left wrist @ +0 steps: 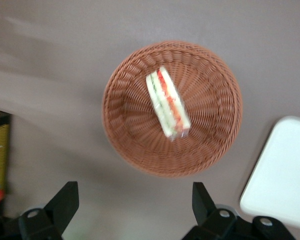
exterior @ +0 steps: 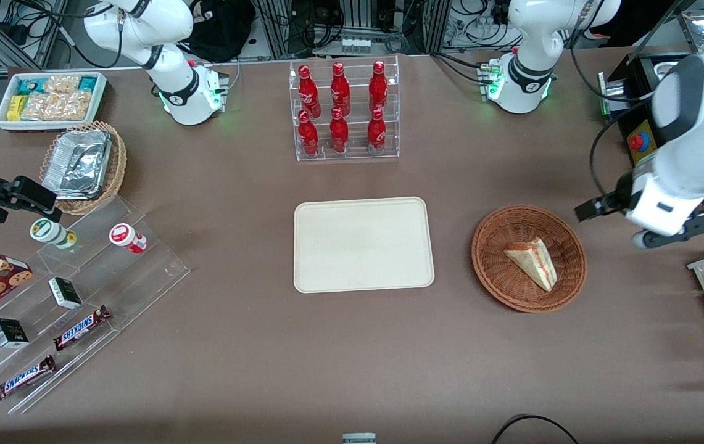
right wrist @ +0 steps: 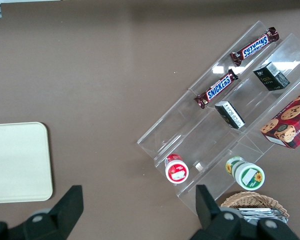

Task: Place sandwich from basket to tray
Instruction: 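Move the left gripper down over the sandwich in the wicker basket, then close the left gripper on the wrapped sandwich wedge and lift it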

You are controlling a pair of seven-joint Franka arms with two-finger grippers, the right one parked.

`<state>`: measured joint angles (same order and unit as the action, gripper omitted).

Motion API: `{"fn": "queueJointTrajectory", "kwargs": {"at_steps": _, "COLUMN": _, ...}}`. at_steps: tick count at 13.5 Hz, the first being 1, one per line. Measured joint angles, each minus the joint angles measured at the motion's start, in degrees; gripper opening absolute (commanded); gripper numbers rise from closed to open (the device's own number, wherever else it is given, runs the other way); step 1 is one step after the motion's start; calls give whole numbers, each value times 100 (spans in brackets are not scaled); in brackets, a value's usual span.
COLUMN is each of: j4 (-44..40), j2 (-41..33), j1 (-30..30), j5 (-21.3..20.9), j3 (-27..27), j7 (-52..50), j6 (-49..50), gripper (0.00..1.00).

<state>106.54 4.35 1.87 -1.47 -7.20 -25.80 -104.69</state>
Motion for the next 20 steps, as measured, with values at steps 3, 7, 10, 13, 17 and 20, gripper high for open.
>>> {"fn": "queueJointTrajectory", "kwargs": {"at_steps": 3, "j4": 1009, "j2": 38, "j1": -5, "j5": -4, "j3": -113, "j7": -914, "j6": -1490, "gripper": 100}}
{"fn": "queueJointTrajectory", "kwargs": {"at_steps": 7, "j4": 1594, "j2": 404, "j1": -6, "j5": -4, "j3": -223, "j7": -1759, "j6": -2410, "gripper": 100}}
{"fn": "queueJointTrajectory", "kwargs": {"at_steps": 10, "j4": 1621, "j2": 696, "j1": -6, "j5": -4, "j3": -223, "j7": -1886, "j6": -2652, "gripper": 100}}
{"fn": "queueJointTrajectory", "kwargs": {"at_steps": 13, "j4": 1624, "j2": 947, "j1": -5, "j5": -4, "j3": -221, "j7": -1915, "j6": -2741, "gripper": 100}}
{"fn": "queueJointTrajectory", "kwargs": {"at_steps": 17, "j4": 1626, "j2": 1265, "j1": -5, "j5": -4, "j3": -221, "j7": -1923, "j6": -3020, "gripper": 11}}
{"fn": "queueJointTrajectory", "kwargs": {"at_steps": 20, "j4": 1590, "j2": 1301, "j1": -4, "j5": -4, "j3": -219, "j7": -1926, "j6": -3072, "gripper": 8}}
